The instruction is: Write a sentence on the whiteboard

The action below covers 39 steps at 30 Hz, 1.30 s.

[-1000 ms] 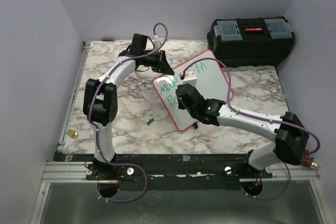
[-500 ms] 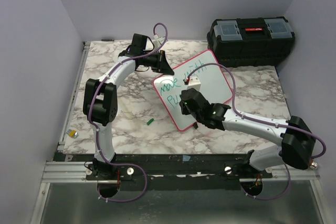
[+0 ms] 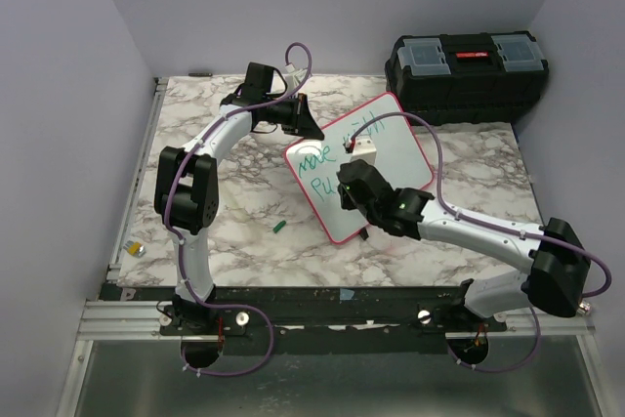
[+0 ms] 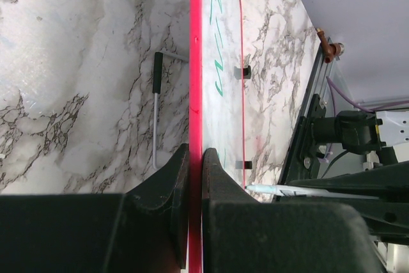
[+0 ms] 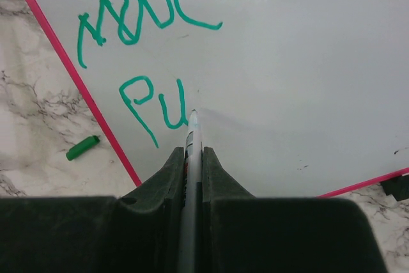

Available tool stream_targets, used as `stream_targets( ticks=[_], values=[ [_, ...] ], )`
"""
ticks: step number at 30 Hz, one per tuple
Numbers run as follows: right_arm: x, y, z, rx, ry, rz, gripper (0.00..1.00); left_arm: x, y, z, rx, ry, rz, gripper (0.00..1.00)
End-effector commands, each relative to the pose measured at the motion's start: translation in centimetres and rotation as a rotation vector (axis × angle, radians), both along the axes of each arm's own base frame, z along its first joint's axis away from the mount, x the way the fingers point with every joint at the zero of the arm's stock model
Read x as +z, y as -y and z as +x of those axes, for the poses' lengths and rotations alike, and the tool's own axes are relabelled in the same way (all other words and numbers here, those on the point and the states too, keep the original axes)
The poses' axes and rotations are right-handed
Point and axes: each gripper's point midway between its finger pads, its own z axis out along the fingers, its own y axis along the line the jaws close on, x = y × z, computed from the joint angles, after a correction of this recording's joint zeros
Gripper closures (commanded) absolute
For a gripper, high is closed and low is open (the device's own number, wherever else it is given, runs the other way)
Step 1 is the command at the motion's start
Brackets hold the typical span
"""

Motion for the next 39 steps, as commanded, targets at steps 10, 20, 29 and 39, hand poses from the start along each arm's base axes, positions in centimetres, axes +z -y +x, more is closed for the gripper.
stream_targets(
  ticks=[10, 20, 29, 39],
  values=[
    [3.8, -1.2, 3.0, -0.015, 0.091, 0.031, 0.99, -0.5, -0.7, 1.1, 0.008, 0.123, 0.048, 1.00],
    [3.3, -1.3, 3.7, -0.013, 0.083, 0.041, 0.99, -0.5, -0.7, 1.1, 0.008, 0.124, 0.045, 1.00],
    [2.8, -1.5, 3.8, -0.001, 0.073, 0.041, 0.99, -0.5, -0.7, 1.1, 0.011, 0.124, 0.044, 1.00],
    [1.0, -1.4, 3.8, 0.004, 0.041, 0.038, 0.99, -0.5, -0.8, 1.1, 0.013, 0.125, 0.044, 1.00]
  ],
)
